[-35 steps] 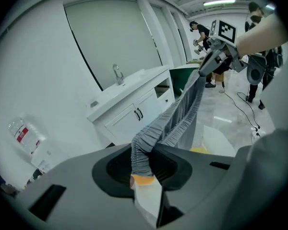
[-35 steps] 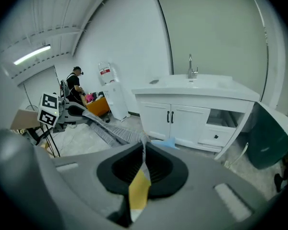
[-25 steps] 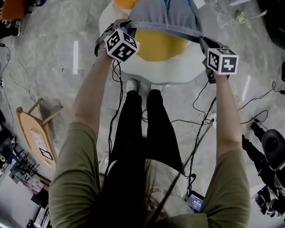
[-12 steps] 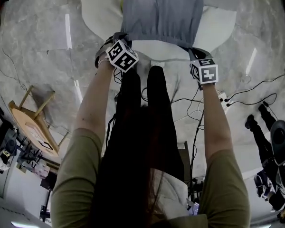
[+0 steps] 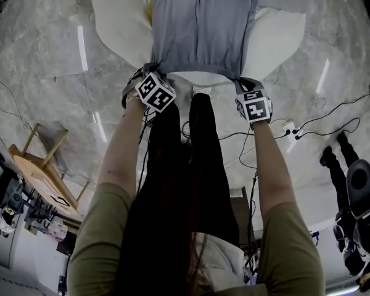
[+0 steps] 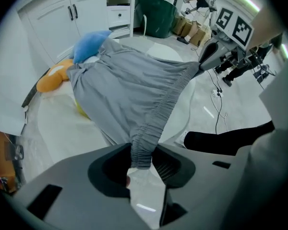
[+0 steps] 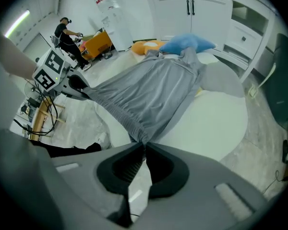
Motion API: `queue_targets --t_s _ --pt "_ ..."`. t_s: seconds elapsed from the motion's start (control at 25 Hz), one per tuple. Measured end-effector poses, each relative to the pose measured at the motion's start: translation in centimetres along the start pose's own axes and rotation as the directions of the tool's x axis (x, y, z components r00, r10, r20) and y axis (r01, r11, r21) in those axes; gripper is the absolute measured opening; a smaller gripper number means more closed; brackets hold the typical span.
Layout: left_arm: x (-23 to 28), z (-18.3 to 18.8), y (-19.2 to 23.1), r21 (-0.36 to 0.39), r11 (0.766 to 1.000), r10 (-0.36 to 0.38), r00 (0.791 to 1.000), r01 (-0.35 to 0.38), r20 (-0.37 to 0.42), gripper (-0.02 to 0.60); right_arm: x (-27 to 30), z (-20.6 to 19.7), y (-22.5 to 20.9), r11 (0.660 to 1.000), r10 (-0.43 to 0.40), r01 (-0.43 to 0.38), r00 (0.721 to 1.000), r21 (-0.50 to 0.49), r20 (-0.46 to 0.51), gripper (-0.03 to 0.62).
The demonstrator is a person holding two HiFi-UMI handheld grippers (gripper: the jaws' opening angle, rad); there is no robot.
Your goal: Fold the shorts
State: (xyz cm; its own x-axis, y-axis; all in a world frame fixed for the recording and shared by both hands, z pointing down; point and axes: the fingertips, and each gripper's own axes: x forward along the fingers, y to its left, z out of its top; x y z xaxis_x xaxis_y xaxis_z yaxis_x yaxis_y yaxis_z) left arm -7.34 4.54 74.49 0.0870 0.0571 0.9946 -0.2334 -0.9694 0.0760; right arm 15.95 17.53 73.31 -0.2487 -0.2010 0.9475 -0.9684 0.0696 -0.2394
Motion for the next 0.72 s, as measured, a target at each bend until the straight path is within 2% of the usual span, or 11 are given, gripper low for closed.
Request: queue_targets --t_s 0.12,0.2,0.28,0.32,0.36,0.56,0.72 --pt "1.1 -0.6 -1.3 -0.079 0.991 -0.109 0.992 0.104 -0.056 0.250 1.3 -0.7 -0.5 1.000 -0.025 0.026 0.997 0.014 -0.067 0.023" --pt "1.5 -1.1 -1.9 -0.118 0.981 -0.164 0.983 0.153 -0.086 0.311 1.8 -1.3 -1.0 0.999 -0.045 0.047 0.992 0.016 -0.118 0.050" --pt "1.3 -1.5 -2.0 -0.127 0.978 -0.179 0.979 0.167 -0.096 0.325 1.8 -1.8 -1.3 0.997 -0.051 0.058 0.985 0.042 -0.163 0.122" --pt "1.2 -1.6 -1.9 -0.126 0.978 -0.180 0.979 0.168 -0.095 0.327 1.7 -1.9 -1.4 0.996 -0.047 0.060 0.983 0.068 -0.180 0.203" --pt "0.9 -1.6 -2.0 -0.126 0.977 -0.182 0.979 0.170 -0.090 0.327 1.5 -1.9 -1.4 0.994 -0.040 0.059 0.981 0.096 -0.189 0.246" --pt "-0.7 -0.4 -3.5 -0.189 0.959 -0.216 0.976 0.210 -0.013 0.327 -0.2 -0.8 -2.9 0.978 -0.048 0.078 0.987 0.196 -0.154 0.255" --pt "-2.7 1.0 -6.3 -0.249 0.930 -0.257 0.963 0.271 0.085 0.327 -3.2 2.6 -5.0 0.947 -0.096 0.105 0.994 0.303 -0.045 0.253"
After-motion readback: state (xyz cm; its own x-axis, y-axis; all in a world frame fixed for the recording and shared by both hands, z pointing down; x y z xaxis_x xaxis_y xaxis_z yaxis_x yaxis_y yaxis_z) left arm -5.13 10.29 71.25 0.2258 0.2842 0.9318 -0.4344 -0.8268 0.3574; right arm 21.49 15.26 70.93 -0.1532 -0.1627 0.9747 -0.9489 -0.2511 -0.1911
